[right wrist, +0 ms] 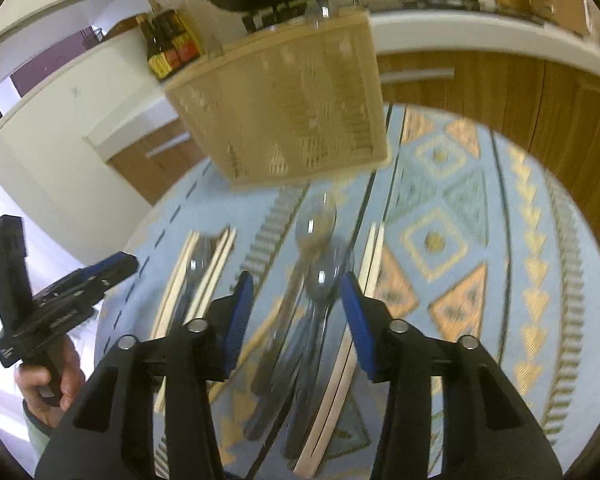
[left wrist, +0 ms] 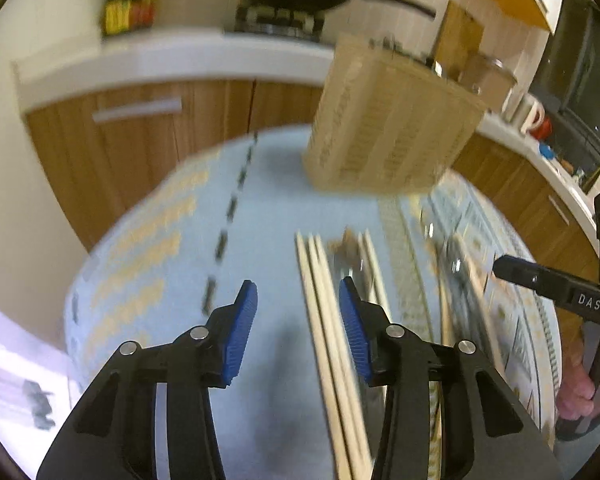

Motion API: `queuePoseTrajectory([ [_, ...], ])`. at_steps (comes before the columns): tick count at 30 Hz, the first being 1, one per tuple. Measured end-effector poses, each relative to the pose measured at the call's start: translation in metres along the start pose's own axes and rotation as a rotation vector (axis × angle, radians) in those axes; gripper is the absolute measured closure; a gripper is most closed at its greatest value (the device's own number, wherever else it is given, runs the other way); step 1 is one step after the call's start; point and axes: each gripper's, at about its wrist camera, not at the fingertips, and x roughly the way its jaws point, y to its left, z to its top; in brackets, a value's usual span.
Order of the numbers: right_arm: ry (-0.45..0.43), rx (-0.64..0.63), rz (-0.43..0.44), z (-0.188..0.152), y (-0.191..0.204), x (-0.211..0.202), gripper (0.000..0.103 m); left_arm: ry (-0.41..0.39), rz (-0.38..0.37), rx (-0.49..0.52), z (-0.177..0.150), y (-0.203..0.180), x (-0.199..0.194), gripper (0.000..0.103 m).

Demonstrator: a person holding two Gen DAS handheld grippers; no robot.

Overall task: Organize utensils
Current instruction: 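Grasp a single wooden chopstick with the left tool while the right tool grasps a spoon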

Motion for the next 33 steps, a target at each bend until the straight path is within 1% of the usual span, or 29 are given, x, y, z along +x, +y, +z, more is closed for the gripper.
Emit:
queuePoseTrajectory([
  [3,0.017,-0.013,-0.01,-0.007,0.0,0.005,0.072,0.061,0.013,0.046,-0.011,-0.005,0.013,0.069],
  [5,0.023,-0.018,-0.009,-0.009,0.0,0.006,0.073,0.078,0.024,0.075,-0.014,-0.012,0.018,0.069],
  [6,0.025,-0.023,-0.013,-0.01,0.001,0.007,0.075,0.078,0.044,0.091,-0.016,-0.015,0.02,0.069],
  [8,0.029,-0.047,-0.039,-0.012,0.003,0.007,0.079,0.088,0.082,0.121,-0.015,-0.019,0.021,0.072],
  [10,0.036,-0.066,-0.043,-0.012,0.006,0.007,0.082,0.099,0.098,0.139,-0.015,-0.02,0.021,0.076],
  [11,0.04,-0.069,-0.037,-0.012,0.006,0.007,0.083,0.104,0.096,0.138,-0.013,-0.019,0.022,0.079],
  [14,0.054,-0.083,-0.041,-0.011,0.01,0.009,0.083,0.107,0.065,0.121,-0.011,-0.012,0.021,0.081],
  [18,0.117,-0.062,-0.093,-0.012,0.007,0.022,0.083,0.11,0.067,0.117,-0.011,-0.011,0.021,0.087],
  [20,0.136,-0.043,-0.098,-0.013,0.003,0.027,0.083,0.11,0.065,0.115,-0.011,-0.009,0.02,0.087],
  [22,0.15,-0.025,-0.08,-0.012,0.0,0.03,0.083,0.112,0.066,0.121,-0.012,-0.01,0.021,0.087],
  [25,0.181,-0.02,-0.073,-0.004,-0.001,0.036,0.083,0.125,0.075,0.134,-0.01,-0.012,0.022,0.086],
  [29,0.249,-0.01,-0.057,0.005,-0.004,0.04,0.083,0.174,0.097,0.167,-0.004,-0.017,0.027,0.083],
  [30,0.262,-0.01,-0.05,0.006,-0.004,0.04,0.085,0.19,0.101,0.183,-0.003,-0.02,0.029,0.08],
  [31,0.273,-0.007,-0.04,0.007,-0.005,0.041,0.091,0.206,0.105,0.205,-0.002,-0.024,0.031,0.077],
  [32,0.29,0.007,-0.008,0.008,-0.007,0.041,0.092,0.22,0.115,0.228,-0.002,-0.028,0.033,0.075],
  [33,0.295,0.017,0.006,0.009,-0.009,0.041,0.092,0.228,0.13,0.248,-0.001,-0.032,0.035,0.075],
])
